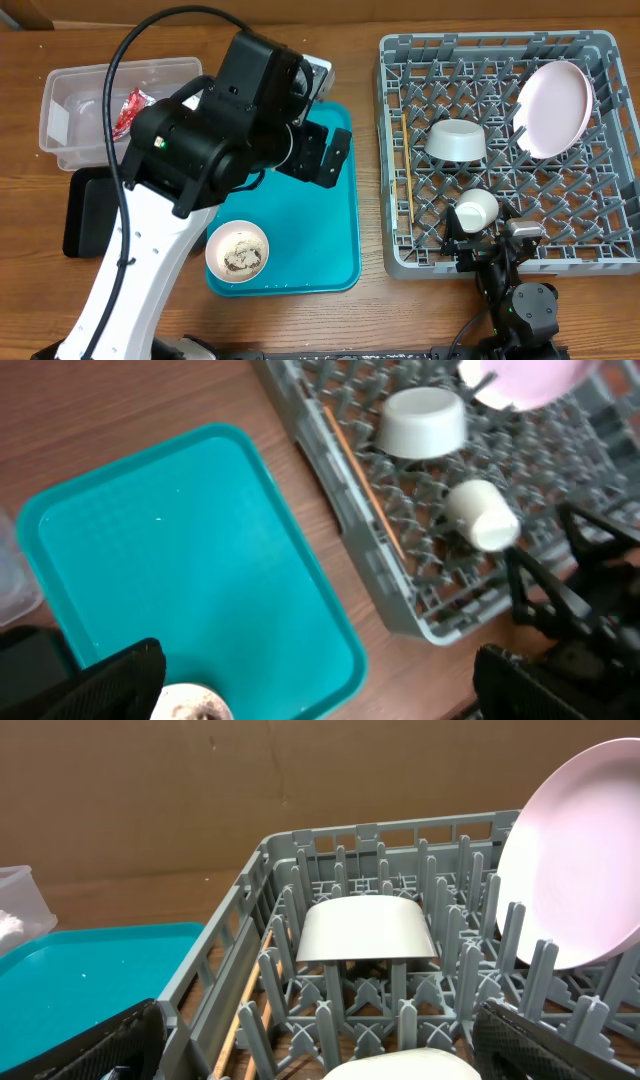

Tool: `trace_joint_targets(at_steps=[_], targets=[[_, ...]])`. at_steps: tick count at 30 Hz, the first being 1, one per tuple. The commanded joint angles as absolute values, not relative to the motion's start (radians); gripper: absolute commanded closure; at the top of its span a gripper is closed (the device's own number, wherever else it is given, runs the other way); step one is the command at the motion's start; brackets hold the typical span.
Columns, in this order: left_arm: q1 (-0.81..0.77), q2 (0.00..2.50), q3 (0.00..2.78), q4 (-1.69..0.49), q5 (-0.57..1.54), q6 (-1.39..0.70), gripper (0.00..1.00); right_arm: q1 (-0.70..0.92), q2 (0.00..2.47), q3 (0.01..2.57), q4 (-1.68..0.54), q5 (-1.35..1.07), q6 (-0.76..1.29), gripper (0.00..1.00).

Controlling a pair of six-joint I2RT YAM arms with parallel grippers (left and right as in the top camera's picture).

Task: Sort waste into correct bins and load items into the dishwasher
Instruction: 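Reach the left gripper down and grasp the pink rice bowl rim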

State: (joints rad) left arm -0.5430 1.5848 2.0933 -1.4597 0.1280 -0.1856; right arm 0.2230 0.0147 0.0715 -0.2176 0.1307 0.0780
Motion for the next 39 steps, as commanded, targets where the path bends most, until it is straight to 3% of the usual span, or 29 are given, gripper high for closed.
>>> trace_joint_targets(at_steps=[1, 8, 16, 20, 23, 28, 31, 35, 39], targets=[[-0.544, 1.627, 2.096, -1.458, -0.049, -0.286, 0.0, 0.223, 0.003, 0.066, -0.211, 0.131, 0.081, 0.0], [-0.543, 1.791, 2.095, -1.548, -0.165, -0.349, 0.01, 0.223, 0.003, 0.066, -0.211, 0.131, 0.081, 0.0], [-0.529, 1.981, 2.087, -1.69, -0.157, -0.447, 0.15, 0.223, 0.003, 0.066, -0.211, 0.131, 0.081, 0.0], [-0.486, 1.969, 2.023, -1.69, -0.14, -0.445, 0.16, 0.223, 0.003, 0.066, -0.211, 0.131, 0.081, 0.0], [-0.428, 1.909, 1.942, -1.69, -0.07, -0.418, 0.22, 0.223, 0.003, 0.066, -0.211, 0.131, 0.081, 0.0], [-0.272, 1.646, 1.601, -1.652, -0.075, -0.434, 0.14, 0.223, 0.003, 0.066, -0.211, 0.131, 0.081, 0.0], [-0.205, 1.518, 1.422, -1.535, 0.059, -0.381, 0.13, 0.223, 0.003, 0.066, -0.211, 0.131, 0.081, 0.0], [-0.218, 1.393, 1.25, -1.332, 0.31, -0.247, 0.14, 0.223, 0.003, 0.066, -0.211, 0.131, 0.081, 0.0], [-0.305, 1.364, 1.192, -1.267, 0.183, -0.284, 0.13, 0.223, 0.003, 0.066, -0.211, 0.13, 0.081, 0.0]])
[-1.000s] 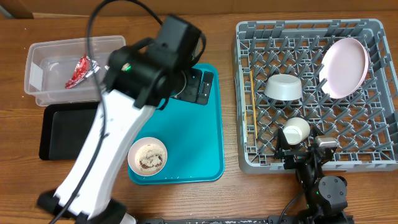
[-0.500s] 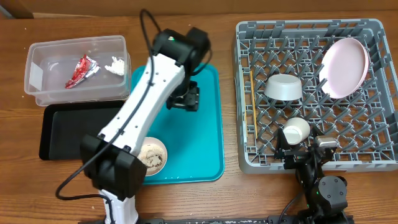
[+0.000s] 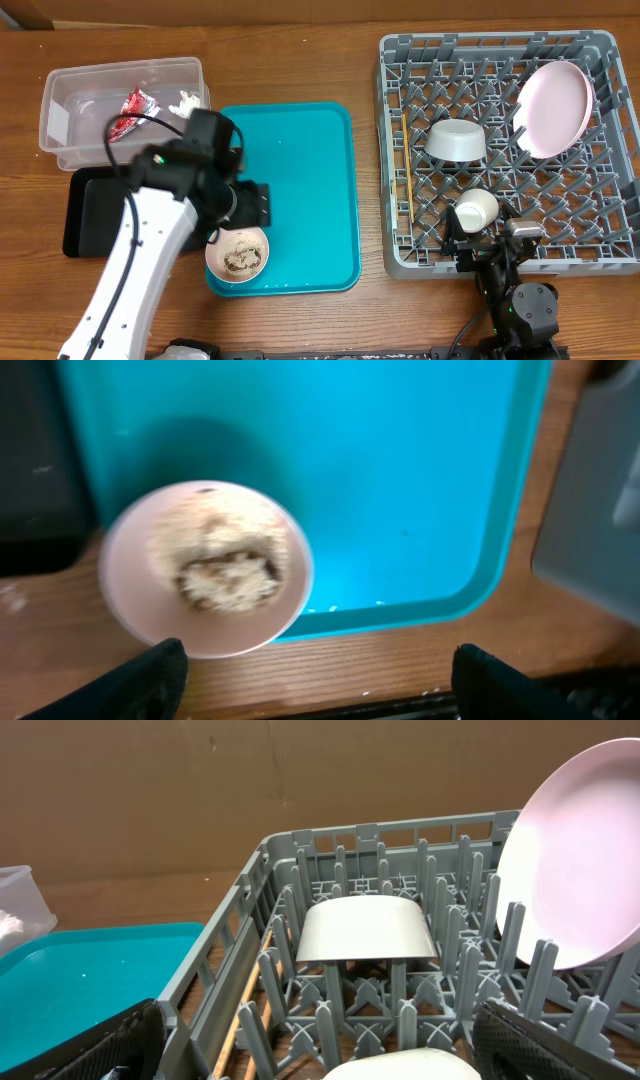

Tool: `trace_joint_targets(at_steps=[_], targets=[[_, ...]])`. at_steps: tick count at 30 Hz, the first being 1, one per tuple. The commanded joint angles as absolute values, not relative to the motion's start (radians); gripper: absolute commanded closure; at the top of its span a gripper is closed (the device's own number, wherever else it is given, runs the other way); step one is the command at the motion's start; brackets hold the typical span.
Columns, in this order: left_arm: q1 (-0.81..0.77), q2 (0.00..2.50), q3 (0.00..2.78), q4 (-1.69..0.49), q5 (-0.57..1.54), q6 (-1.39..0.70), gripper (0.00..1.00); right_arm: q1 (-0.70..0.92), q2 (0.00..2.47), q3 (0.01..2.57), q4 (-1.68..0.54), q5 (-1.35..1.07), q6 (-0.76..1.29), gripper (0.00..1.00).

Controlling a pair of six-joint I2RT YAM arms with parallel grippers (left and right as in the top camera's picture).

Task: Sort waste into correct bins and load items into the dishwasher
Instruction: 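Reach the left gripper down and grasp the pink rice bowl rim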

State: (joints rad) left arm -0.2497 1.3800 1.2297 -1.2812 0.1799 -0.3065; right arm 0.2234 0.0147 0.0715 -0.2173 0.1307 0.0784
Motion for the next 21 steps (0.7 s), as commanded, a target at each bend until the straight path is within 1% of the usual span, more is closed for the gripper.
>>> trace_joint_targets(at_steps=[1, 3, 5, 8, 10, 11, 13, 14, 15, 16, 21], targets=[[-0.321, 1.369, 1.183, -1.273, 0.123, -0.325, 0.11, 0.223, 0.003, 0.066, -0.211, 0.131, 0.081, 0.0], [-0.345, 1.374, 1.145, -1.283, 0.04, -0.427, 0.07, 0.223, 0.003, 0.066, -0.211, 0.131, 0.081, 0.0], [-0.348, 1.374, 1.088, -1.266, 0.044, -0.488, 0.07, 0.223, 0.003, 0.066, -0.211, 0.131, 0.081, 0.0], [-0.347, 1.374, 0.99, -1.151, 0.08, -0.47, 0.06, 0.223, 0.003, 0.066, -0.211, 0.131, 0.081, 0.0], [-0.347, 1.374, 0.937, -1.053, 0.098, -0.415, 0.09, 0.223, 0.003, 0.066, -0.211, 0.131, 0.081, 0.0], [-0.347, 1.374, 0.911, -1.007, 0.106, -0.402, 0.16, 0.223, 0.003, 0.066, -0.211, 0.131, 0.081, 0.0], [-0.348, 1.374, 0.871, -0.948, 0.107, -0.405, 0.37, 0.223, 0.003, 0.066, -0.211, 0.131, 0.081, 0.0], [-0.348, 1.374, 0.854, -0.923, 0.108, -0.405, 0.42, 0.223, 0.003, 0.066, -0.211, 0.131, 0.081, 0.0], [-0.348, 1.374, 0.836, -0.897, 0.107, -0.405, 0.43, 0.223, 0.003, 0.066, -0.211, 0.131, 0.081, 0.0], [-0.348, 1.374, 0.823, -0.876, 0.105, -0.406, 0.48, 0.223, 0.003, 0.066, -0.211, 0.131, 0.081, 0.0], [-0.348, 1.374, 0.76, -0.76, 0.096, -0.428, 0.6, 0.223, 0.003, 0.066, -0.211, 0.131, 0.081, 0.0]])
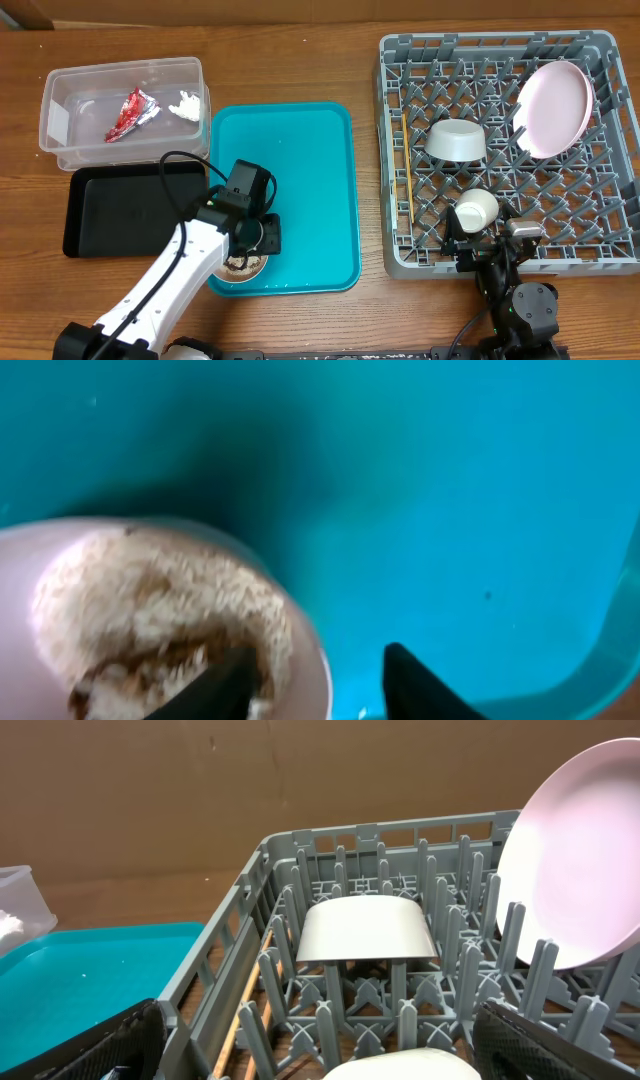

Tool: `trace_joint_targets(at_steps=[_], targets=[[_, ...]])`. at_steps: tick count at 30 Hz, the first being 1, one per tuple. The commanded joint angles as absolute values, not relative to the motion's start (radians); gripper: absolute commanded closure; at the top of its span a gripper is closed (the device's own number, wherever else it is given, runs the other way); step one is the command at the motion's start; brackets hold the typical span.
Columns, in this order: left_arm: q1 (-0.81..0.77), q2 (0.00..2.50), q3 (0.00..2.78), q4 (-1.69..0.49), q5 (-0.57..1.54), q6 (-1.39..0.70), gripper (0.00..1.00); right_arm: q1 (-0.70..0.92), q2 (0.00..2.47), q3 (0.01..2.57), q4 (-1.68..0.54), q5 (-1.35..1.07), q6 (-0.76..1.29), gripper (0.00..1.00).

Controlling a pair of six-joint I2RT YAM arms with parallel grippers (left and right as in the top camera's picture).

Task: Sort waste into correct bins and load items into the dishwasher
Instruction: 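Reach the left gripper down and grasp the pink rice bowl rim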

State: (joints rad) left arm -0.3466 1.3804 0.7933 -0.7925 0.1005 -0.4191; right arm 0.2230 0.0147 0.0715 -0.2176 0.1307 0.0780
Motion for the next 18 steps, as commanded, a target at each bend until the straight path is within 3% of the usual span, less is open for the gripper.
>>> trace_joint_targets(at_steps=[1, 8, 15, 18], targets=[[-0.348, 1.375, 0.749, -0.744, 0.094, -0.428, 0.6, 0.223, 0.003, 0.066, -0.211, 0.131, 0.081, 0.0], [-0.348, 1.434, 0.727, -0.671, 0.056, -0.453, 0.55, 0.223, 0.003, 0.066, -0.211, 0.131, 0.081, 0.0], [-0.347, 1.521, 0.727, -0.665, 0.075, -0.47, 0.93, 0.223, 0.003, 0.066, -0.211, 0.131, 0.081, 0.0], [-0.347, 1.521, 0.735, -0.677, 0.064, -0.475, 0.96, 0.223, 0.003, 0.066, -0.211, 0.131, 0.081, 0.0]])
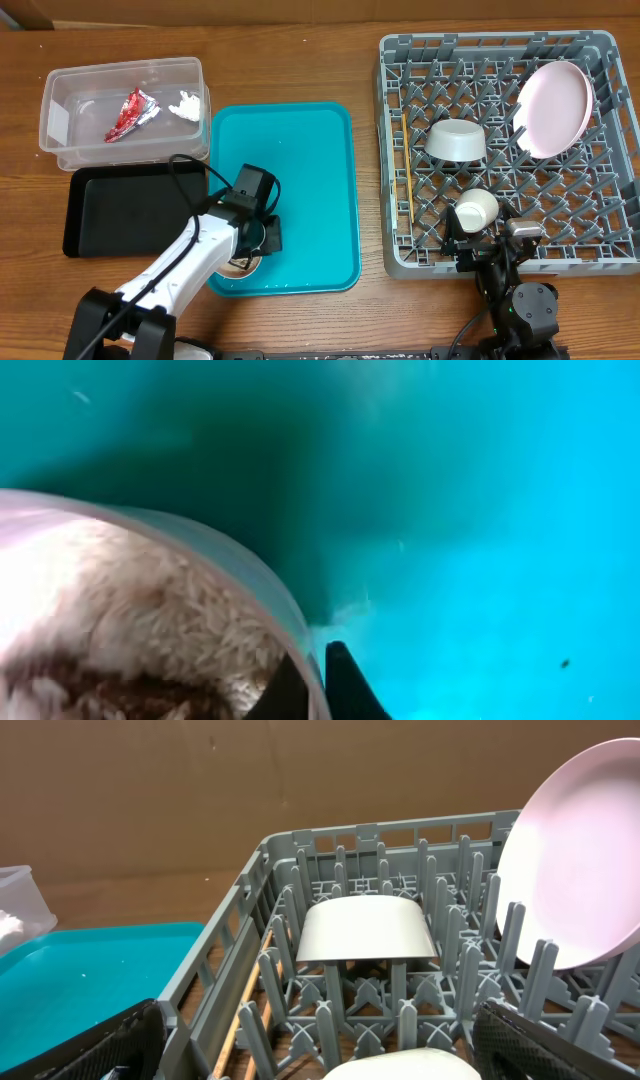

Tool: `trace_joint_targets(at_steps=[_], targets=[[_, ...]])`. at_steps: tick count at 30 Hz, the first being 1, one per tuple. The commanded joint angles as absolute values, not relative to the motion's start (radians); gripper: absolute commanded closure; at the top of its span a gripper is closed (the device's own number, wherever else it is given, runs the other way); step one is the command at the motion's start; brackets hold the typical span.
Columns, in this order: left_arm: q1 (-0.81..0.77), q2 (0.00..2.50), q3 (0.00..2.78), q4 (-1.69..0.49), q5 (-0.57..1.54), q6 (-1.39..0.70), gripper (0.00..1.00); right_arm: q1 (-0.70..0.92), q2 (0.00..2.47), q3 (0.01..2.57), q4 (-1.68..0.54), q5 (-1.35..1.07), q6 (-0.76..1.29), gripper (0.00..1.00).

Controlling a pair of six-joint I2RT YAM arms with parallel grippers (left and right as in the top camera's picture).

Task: Sort waste into correct bins and load items into the dishwasher
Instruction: 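Reach the left gripper down and grasp the pink rice bowl rim, then tip the pink bowl over the black tray to dump the rice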

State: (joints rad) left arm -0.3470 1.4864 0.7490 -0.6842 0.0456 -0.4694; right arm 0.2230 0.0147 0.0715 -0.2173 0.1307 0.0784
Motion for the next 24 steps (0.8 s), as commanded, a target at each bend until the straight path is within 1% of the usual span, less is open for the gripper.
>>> trace_joint_targets(at_steps=[1, 5, 6, 9, 14, 18, 24], targets=[[-0.347, 1.521, 0.743, -0.684, 0.057, -0.48, 0.96, 0.223, 0.003, 0.066, -0.211, 0.131, 0.081, 0.0], [-0.347, 1.52, 0.804, -0.752, 0.037, -0.48, 0.96, 0.223, 0.003, 0.066, -0.211, 0.131, 0.081, 0.0], [-0.347, 1.52, 0.857, -0.815, 0.012, -0.479, 0.96, 0.223, 0.003, 0.066, -0.211, 0.131, 0.081, 0.0], [-0.346, 1.52, 0.942, -0.907, -0.043, -0.48, 0.96, 0.223, 0.003, 0.066, -0.211, 0.13, 0.081, 0.0], [-0.309, 1.52, 1.063, -1.012, -0.066, -0.487, 0.96, 0.223, 0.003, 0.066, -0.211, 0.131, 0.081, 0.0], [-0.216, 1.52, 1.171, -1.117, -0.057, -0.439, 0.96, 0.223, 0.003, 0.066, -0.211, 0.131, 0.081, 0.0], [-0.079, 1.52, 1.283, -1.205, -0.052, -0.333, 0.96, 0.223, 0.003, 0.066, -0.211, 0.131, 0.081, 0.0]])
